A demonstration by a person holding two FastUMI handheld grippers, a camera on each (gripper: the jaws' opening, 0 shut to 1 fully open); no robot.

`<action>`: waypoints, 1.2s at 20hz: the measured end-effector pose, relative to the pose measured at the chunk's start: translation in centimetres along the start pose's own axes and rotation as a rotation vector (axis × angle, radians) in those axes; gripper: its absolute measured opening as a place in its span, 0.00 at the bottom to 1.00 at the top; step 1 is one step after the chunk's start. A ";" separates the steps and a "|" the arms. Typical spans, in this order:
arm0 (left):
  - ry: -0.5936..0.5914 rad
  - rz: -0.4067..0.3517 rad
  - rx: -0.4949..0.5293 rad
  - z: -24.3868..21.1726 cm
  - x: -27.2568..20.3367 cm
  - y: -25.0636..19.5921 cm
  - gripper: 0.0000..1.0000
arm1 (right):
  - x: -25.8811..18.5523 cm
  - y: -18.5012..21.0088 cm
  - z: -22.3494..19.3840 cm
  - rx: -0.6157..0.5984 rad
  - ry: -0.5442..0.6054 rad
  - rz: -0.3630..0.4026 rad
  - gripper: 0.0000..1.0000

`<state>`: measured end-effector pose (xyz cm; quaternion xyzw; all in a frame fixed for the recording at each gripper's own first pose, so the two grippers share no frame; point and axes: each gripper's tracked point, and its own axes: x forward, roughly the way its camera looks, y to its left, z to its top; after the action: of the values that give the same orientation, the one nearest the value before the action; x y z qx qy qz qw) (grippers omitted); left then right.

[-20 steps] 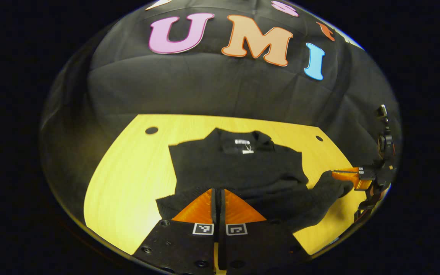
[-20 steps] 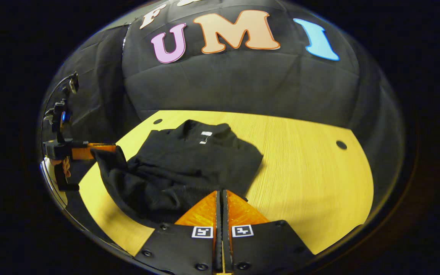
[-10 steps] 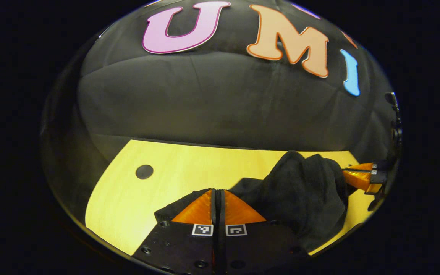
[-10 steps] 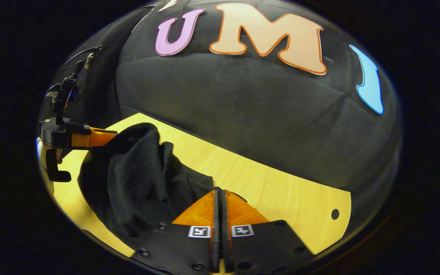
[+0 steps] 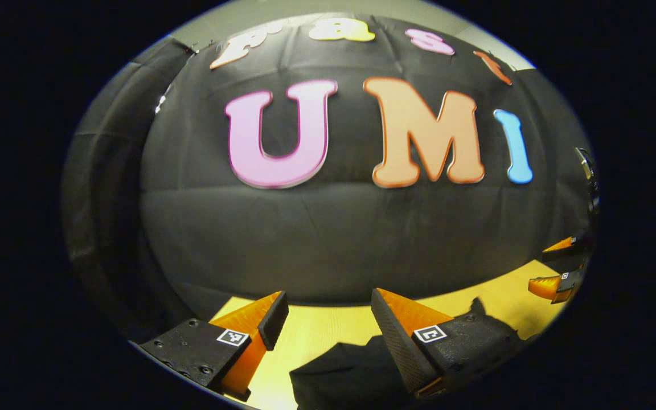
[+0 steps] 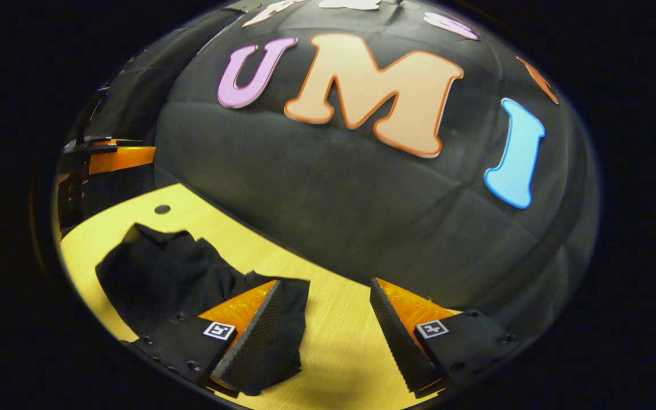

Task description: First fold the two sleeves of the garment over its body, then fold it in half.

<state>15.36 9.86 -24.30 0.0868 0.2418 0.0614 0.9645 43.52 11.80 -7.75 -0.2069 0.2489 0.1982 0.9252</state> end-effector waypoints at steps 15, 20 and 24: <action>-0.191 -0.095 -0.033 9.8 -21.8 -5.6 0.93 | -32.0 2.3 0.6 0.444 -0.418 -0.006 0.97; -0.117 -0.108 -0.069 6.9 -23.6 -7.4 0.90 | -34.2 1.7 -5.4 0.536 -0.355 -0.042 0.98; -0.153 -0.114 -0.138 8.2 -23.5 -8.8 0.90 | -35.2 0.7 -7.6 0.555 -0.368 -0.075 0.97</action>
<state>-0.64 -3.63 -8.19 0.0108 0.1671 0.0161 0.9857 12.20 -0.62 5.14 0.0831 0.1142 0.1227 0.9823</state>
